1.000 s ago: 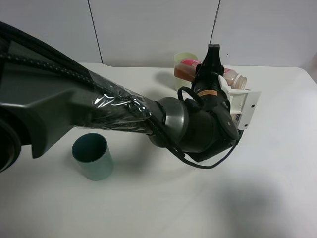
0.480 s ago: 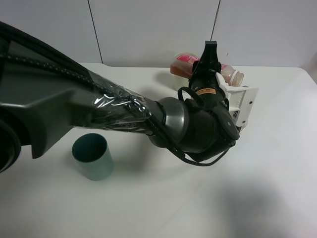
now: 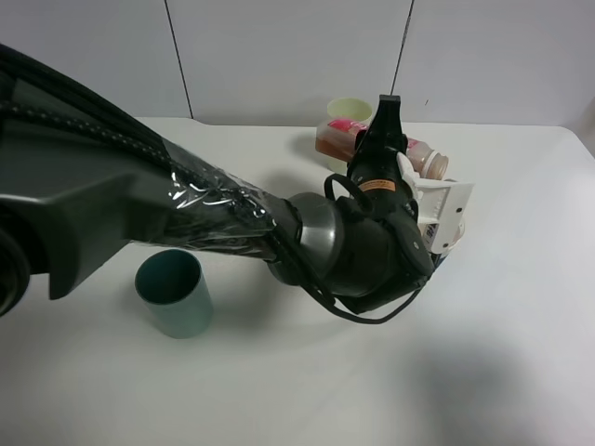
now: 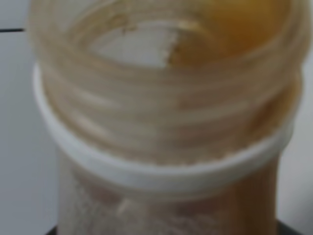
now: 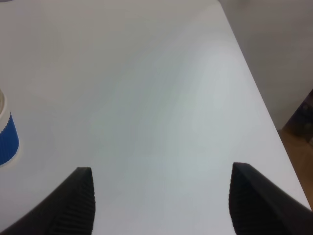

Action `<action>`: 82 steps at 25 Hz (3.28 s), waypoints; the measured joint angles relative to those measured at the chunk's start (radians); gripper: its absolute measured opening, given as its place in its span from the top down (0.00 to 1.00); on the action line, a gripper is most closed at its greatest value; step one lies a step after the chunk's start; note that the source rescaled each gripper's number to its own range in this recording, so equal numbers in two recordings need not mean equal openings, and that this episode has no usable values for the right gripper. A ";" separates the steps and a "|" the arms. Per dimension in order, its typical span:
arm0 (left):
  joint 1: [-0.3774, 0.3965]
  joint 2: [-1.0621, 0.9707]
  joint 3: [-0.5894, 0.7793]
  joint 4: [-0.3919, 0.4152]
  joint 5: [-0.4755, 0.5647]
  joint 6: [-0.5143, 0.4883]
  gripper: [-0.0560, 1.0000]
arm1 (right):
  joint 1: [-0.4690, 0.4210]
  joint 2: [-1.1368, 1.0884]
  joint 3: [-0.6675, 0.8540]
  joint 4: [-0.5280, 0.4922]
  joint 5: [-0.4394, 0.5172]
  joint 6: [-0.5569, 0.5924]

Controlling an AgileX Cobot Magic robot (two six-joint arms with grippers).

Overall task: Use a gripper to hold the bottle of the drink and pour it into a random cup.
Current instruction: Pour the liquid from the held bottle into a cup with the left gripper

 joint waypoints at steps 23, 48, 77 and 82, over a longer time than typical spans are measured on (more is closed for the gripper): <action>-0.032 -0.013 0.001 0.052 -0.002 -0.012 0.94 | 0.000 0.000 0.000 0.000 0.000 0.000; -0.029 -0.013 0.001 0.075 -0.018 -0.012 0.94 | 0.000 0.000 0.000 0.000 0.000 0.000; -0.024 -0.014 0.043 0.094 -0.044 -0.012 0.94 | 0.000 0.000 0.000 0.000 0.000 0.000; -0.022 -0.014 0.043 0.096 -0.046 -0.008 0.94 | 0.000 0.000 0.000 0.000 0.000 0.000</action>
